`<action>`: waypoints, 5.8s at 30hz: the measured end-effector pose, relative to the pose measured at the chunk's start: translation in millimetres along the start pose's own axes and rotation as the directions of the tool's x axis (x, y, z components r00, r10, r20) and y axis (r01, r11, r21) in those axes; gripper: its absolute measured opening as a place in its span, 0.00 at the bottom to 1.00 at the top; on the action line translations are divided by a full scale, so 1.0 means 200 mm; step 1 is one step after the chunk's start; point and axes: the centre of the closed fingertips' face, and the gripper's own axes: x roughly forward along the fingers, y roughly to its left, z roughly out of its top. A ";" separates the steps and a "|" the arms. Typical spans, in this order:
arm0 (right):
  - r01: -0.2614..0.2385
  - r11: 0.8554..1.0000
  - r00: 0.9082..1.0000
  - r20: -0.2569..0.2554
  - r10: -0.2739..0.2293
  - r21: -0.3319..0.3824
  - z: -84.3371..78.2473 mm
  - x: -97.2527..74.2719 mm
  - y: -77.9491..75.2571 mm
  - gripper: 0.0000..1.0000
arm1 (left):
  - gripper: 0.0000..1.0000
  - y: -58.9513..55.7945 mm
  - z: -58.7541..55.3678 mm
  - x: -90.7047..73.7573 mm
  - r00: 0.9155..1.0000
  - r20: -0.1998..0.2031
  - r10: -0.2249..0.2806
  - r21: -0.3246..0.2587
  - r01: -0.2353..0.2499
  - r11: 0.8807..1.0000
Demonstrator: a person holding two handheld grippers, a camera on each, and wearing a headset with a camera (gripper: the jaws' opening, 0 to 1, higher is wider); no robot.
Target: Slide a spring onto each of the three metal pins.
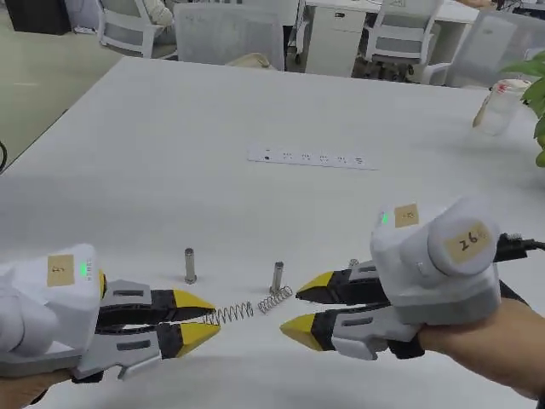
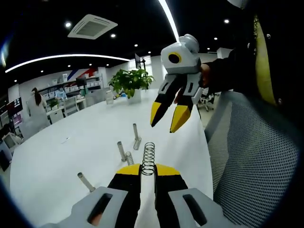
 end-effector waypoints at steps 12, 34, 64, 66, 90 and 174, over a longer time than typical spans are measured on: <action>-0.130 0.990 0.991 0.007 0.131 -0.061 0.03 0.02 0.14 0.23 | 0.02 -0.13 0.09 -0.02 0.998 0.012 -0.069 0.044 0.068 0.997; -0.198 0.975 0.979 0.028 0.202 -0.105 0.05 0.03 0.22 0.13 | 0.02 -0.20 0.18 -0.02 0.991 0.058 -0.117 0.051 0.114 0.992; -0.231 0.964 0.971 0.027 0.236 -0.135 0.16 -0.02 0.26 0.09 | 0.02 -0.20 0.18 -0.02 0.991 0.074 -0.112 0.037 0.110 0.993; -0.234 0.962 0.972 0.004 0.237 -0.144 0.16 -0.02 0.26 0.09 | 0.02 -0.20 0.18 -0.02 0.991 0.074 -0.112 0.038 0.110 0.993; -0.331 0.878 0.926 -0.300 0.231 -0.345 0.20 -0.04 0.27 0.08 | 0.02 -0.21 0.19 0.02 0.989 0.080 -0.127 0.056 0.123 0.991; -0.427 0.812 0.838 -0.512 0.190 -0.398 0.29 0.04 0.18 0.08 | 0.45 -0.10 0.10 0.01 0.993 0.101 -0.056 -0.082 0.065 0.995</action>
